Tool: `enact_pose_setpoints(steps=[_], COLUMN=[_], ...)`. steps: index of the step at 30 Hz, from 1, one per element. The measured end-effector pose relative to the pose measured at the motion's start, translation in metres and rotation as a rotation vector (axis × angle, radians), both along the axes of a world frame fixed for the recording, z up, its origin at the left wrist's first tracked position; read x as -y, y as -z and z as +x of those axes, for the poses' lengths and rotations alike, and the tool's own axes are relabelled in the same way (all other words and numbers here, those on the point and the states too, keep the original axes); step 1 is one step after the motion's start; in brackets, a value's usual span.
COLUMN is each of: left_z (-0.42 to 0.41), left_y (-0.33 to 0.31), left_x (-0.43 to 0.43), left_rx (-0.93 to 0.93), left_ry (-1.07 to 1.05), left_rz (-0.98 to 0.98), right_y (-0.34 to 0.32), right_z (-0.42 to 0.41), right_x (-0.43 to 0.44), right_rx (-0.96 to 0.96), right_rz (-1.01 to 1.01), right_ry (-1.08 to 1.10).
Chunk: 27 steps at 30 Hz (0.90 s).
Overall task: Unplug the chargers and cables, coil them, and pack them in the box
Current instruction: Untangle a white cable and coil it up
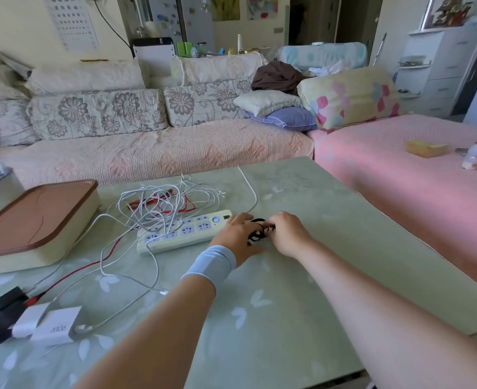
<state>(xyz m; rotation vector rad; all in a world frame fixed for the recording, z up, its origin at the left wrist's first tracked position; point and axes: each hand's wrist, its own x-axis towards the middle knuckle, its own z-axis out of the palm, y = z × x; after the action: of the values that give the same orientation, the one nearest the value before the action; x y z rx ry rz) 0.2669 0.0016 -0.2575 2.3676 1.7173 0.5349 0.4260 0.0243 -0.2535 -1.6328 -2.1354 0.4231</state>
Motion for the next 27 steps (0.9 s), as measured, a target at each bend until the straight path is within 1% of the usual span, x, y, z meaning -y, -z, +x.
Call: enact_pose_setpoints(steps=[3,5,8,10,14,17,20,22,24,25,27], left_z=[-0.01,-0.021,-0.046,-0.067,-0.111,-0.137,-0.16,-0.175,-0.19,-0.196,-0.203], left_y=[-0.004,-0.01,-0.025,-0.036,-0.051,-0.062,-0.064,-0.061,-0.056,-0.055,-0.057], left_x=[0.008,0.014,0.027,0.04,0.058,0.061,0.062,0.063,0.062,0.061,0.061], left_rx=[0.099,0.133,0.172,0.17,0.15,0.24,0.244,0.251,0.293,0.376,0.621], left_ry=[0.006,-0.008,-0.027,-0.051,-0.131,-0.298,-0.455,-0.562,-0.585,-0.557,-0.505], left_rz=[0.065,0.12,0.237,0.316,0.501,0.552,0.507,0.365,0.19,0.115,0.007], right_y=[-0.003,-0.007,-0.017,-0.022,-0.028,-0.033,-0.039,-0.042,-0.045,-0.046,-0.048], right_z=[-0.011,-0.014,-0.021,-0.031,-0.069,-0.111,-0.147,-0.162,-0.171,-0.173,-0.179], right_x=[-0.003,-0.001,0.005,0.011,0.026,0.037,0.048,0.052,0.054,0.055,0.056], right_rx=[0.004,0.045,0.157,0.16,0.0,-0.192,-0.376,-0.465,-0.572,-0.625,-0.731], right_rz=[-0.002,0.014,0.109,0.156,0.189,0.174,0.039,-0.109,-0.223,-0.246,-0.241], right_ry=[-0.017,0.002,0.001,-0.029,-0.089,-0.186,-0.226,-0.257,-0.303,-0.311,-0.303])
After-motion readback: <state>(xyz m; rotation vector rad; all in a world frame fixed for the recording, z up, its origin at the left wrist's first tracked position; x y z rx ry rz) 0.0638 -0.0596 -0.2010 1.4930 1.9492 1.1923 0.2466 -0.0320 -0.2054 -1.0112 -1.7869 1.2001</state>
